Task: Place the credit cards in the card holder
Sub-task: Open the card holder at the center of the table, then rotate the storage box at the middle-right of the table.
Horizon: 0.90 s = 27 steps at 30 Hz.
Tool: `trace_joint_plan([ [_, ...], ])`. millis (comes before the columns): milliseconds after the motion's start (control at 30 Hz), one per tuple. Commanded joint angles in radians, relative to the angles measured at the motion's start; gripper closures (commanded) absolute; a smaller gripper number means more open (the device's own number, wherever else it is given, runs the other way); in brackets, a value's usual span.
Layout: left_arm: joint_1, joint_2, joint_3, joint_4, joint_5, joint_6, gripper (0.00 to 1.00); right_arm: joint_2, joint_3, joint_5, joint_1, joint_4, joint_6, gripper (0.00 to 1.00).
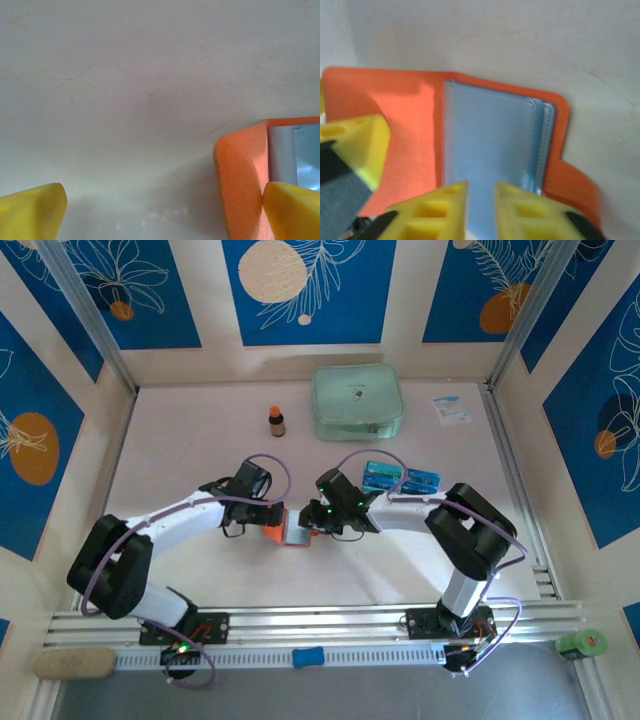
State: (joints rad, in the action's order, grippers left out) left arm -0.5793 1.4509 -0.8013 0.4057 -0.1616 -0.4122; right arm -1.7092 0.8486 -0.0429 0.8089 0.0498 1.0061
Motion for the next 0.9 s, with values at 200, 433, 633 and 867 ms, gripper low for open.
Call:
trace_joint_plan([
  [200,-0.011,-0.024,0.006,-0.008,0.005,0.004,0.00,0.305,-0.095,-0.002,-0.119,-0.214,-0.147,0.68],
  [433,-0.011,-0.012,0.007,-0.019,0.005,0.006,0.00,0.329,-0.115,0.034,-0.162,-0.332,-0.246,0.71],
  [633,-0.011,-0.011,0.004,-0.014,0.005,0.010,0.00,0.292,-0.125,0.101,-0.159,-0.364,-0.294,0.75],
  [867,-0.011,-0.007,0.002,-0.018,0.008,0.006,0.00,0.229,-0.100,0.183,-0.170,-0.367,-0.345,0.77],
])
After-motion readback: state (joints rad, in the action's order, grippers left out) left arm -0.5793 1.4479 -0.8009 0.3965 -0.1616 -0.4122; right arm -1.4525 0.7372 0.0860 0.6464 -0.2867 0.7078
